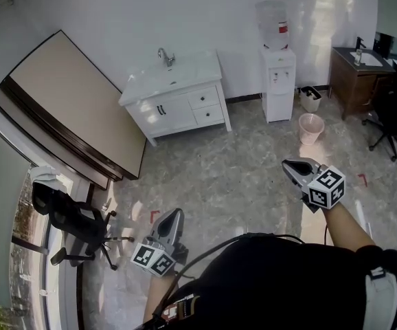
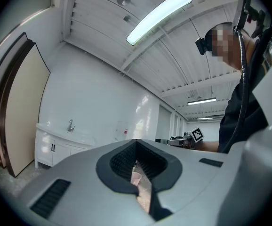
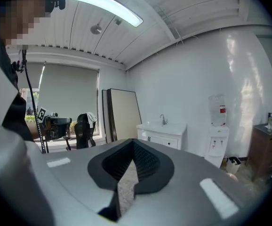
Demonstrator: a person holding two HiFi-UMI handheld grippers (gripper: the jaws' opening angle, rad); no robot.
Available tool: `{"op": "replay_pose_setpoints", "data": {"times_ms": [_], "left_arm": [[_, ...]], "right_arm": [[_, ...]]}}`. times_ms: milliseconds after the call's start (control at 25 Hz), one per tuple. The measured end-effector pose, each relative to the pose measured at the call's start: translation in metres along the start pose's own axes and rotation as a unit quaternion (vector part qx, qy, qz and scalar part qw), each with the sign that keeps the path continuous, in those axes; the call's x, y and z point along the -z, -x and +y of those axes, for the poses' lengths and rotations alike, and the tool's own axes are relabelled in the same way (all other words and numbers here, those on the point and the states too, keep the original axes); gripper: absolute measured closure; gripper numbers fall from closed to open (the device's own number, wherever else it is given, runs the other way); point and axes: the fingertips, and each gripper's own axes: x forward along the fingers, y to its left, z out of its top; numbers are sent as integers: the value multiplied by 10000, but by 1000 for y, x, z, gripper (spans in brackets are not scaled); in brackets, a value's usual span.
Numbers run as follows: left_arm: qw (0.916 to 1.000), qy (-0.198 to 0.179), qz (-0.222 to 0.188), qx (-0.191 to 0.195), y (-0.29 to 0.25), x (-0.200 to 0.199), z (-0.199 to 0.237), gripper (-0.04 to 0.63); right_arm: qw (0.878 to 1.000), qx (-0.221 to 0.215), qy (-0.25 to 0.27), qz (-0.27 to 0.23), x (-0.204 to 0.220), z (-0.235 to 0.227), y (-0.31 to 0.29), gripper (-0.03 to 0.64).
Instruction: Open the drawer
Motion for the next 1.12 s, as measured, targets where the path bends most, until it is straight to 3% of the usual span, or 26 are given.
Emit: {"op": "replay_pose_setpoints", "data": {"times_ms": [280, 720, 1120], "left_arm": [[9999, 35, -35, -153, -61, 2, 14, 604], [9979, -92, -216, -599, -188, -10, -1, 604], [9984, -23, 108, -549, -273, 13, 1, 604]], "right_arm": [[9998, -207, 21, 29, -9, -61, -36, 618], [9970, -725, 245, -125, -49, -194, -69, 618], [9970, -765, 47, -110, -32, -271, -89, 618]]}}
